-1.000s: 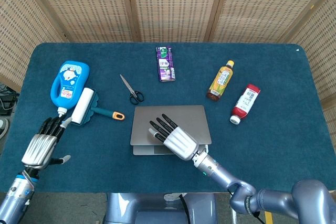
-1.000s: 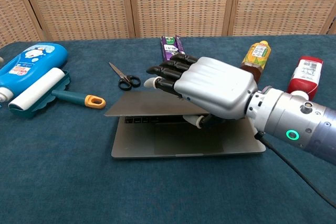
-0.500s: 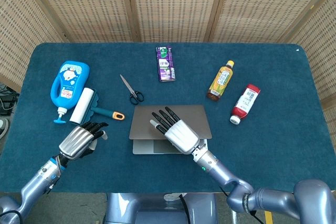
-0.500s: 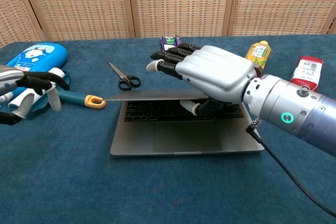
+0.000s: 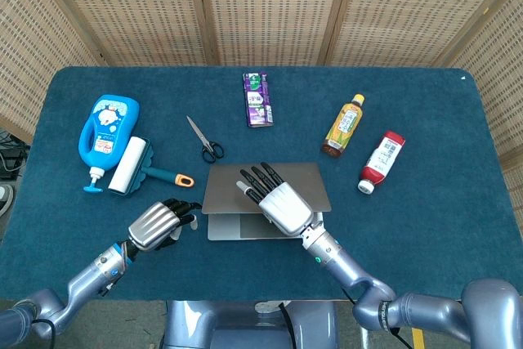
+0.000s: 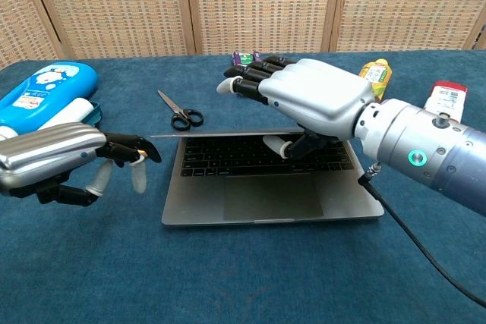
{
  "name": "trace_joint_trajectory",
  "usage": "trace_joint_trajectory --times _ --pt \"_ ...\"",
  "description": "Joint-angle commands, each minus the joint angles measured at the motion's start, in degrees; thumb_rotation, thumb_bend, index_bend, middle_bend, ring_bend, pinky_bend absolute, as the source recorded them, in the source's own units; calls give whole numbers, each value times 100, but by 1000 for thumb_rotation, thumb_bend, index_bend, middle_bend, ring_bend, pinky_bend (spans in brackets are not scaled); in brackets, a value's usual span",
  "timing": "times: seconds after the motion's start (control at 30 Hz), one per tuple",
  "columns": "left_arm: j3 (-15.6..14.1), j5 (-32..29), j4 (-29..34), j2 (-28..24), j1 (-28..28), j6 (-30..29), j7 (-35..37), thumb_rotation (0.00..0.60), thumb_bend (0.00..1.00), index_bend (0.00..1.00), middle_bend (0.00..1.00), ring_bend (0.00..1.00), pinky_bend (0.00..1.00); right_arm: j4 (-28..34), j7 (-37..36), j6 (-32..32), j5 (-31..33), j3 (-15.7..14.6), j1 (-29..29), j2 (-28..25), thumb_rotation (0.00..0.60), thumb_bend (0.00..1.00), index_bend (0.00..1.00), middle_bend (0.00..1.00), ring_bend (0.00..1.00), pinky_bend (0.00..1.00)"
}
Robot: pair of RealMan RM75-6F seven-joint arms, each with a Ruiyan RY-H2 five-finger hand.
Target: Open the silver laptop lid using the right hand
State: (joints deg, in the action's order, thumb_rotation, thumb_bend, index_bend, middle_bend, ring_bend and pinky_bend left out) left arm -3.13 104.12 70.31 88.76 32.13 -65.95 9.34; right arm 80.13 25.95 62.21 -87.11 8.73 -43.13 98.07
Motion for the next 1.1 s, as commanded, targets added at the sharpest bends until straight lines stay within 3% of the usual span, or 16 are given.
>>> trace_joint_trajectory --times 0.03,0.73,1.1 --pt "-1 -2 -73 155 86 32 -93 600 908 449 233 294 317 6 1 -1 7 5 -8 -2 600 666 118 75 0 0" --pt "18 -360 -742 1149 556 608 -495 600 917 442 233 294 297 121 -120 33 27 70 -95 -118 600 666 119 76 0 0" --pt "-97 -484 -855 1253 607 656 -550 600 916 441 232 293 297 -135 -89 -131 419 474 -316 -125 600 666 119 76 0 0"
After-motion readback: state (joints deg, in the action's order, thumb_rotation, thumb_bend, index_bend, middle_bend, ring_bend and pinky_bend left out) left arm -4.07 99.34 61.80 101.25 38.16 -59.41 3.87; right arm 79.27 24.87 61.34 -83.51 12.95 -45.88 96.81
